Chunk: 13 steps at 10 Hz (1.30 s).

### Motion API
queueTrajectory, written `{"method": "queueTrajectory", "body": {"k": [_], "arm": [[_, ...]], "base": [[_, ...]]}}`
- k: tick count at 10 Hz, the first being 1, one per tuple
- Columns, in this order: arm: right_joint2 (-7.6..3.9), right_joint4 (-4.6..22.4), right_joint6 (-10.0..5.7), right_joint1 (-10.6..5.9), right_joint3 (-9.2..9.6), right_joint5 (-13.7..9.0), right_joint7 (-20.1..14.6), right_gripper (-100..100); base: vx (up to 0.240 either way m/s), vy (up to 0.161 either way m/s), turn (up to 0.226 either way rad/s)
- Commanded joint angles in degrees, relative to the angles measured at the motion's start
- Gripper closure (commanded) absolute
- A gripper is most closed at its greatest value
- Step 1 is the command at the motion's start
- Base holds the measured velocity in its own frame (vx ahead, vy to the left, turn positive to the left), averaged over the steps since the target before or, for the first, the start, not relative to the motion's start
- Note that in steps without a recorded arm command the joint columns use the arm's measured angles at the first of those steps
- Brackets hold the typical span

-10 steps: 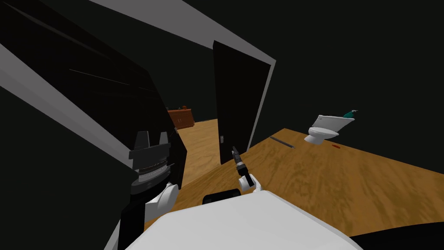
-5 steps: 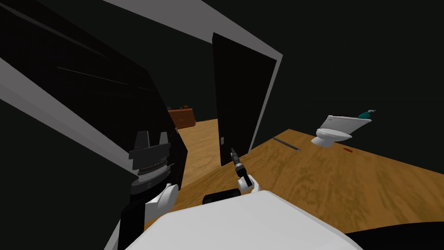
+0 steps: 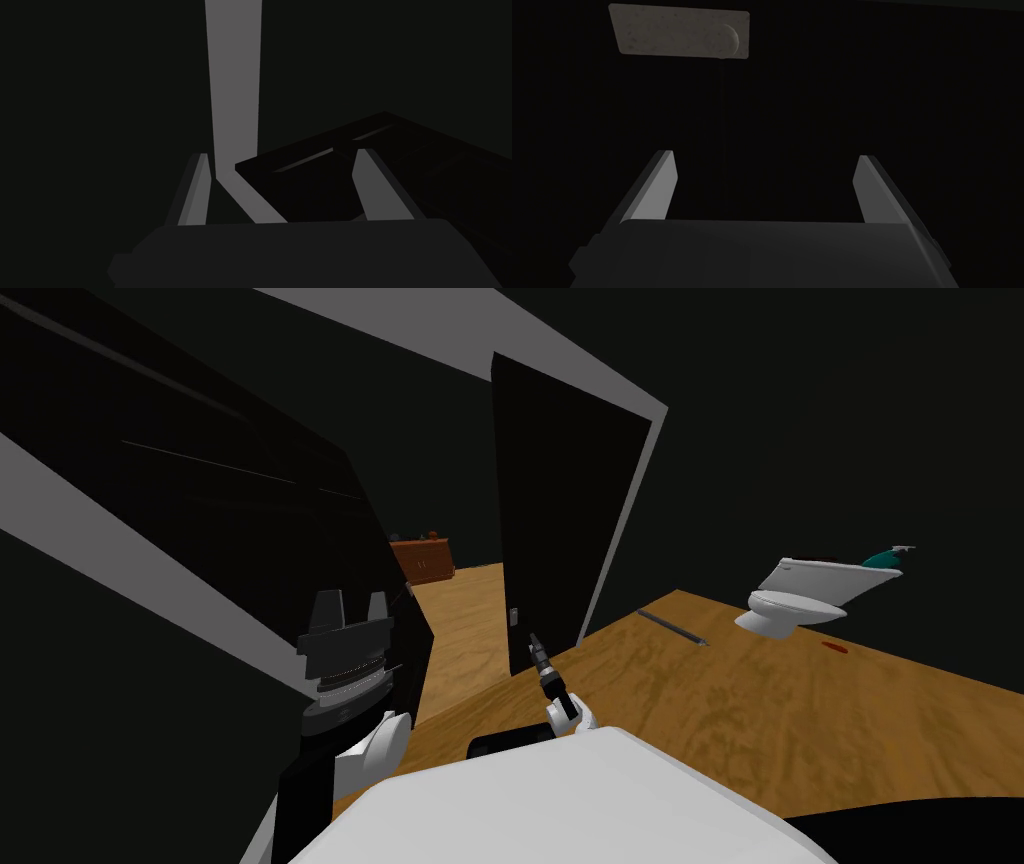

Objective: Push the door open

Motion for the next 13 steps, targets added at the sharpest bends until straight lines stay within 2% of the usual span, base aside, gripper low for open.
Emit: {"method": "queueTrajectory", "body": {"k": [1, 4, 7, 8, 9, 13], "arm": [[0.2, 1.64, 0.13, -0.81, 0.19, 0.09, -0.31, -100], [0.78, 5.47, -0.22, -2.33, 0.54, 0.27, -0.8, -100], [1.15, 7.54, -0.41, -3.16, 0.73, 0.36, -1.07, -100], [1.03, 6.89, -0.34, -2.81, 0.72, 0.36, -1.01, -100], [0.03, 7.22, -0.44, -2.98, 0.52, 0.26, -0.96, -100], [-0.66, 7.73, -0.6, -3.23, 0.05, 0.05, -0.8, -100]], "base": [[0.082, -0.05, 0.055], [0.076, -0.042, 0.05], [0.081, -0.043, 0.033], [0.031, -0.013, 0.007], [0.118, 0.03, 0.026], [0.208, 0.049, 0.026]]}}
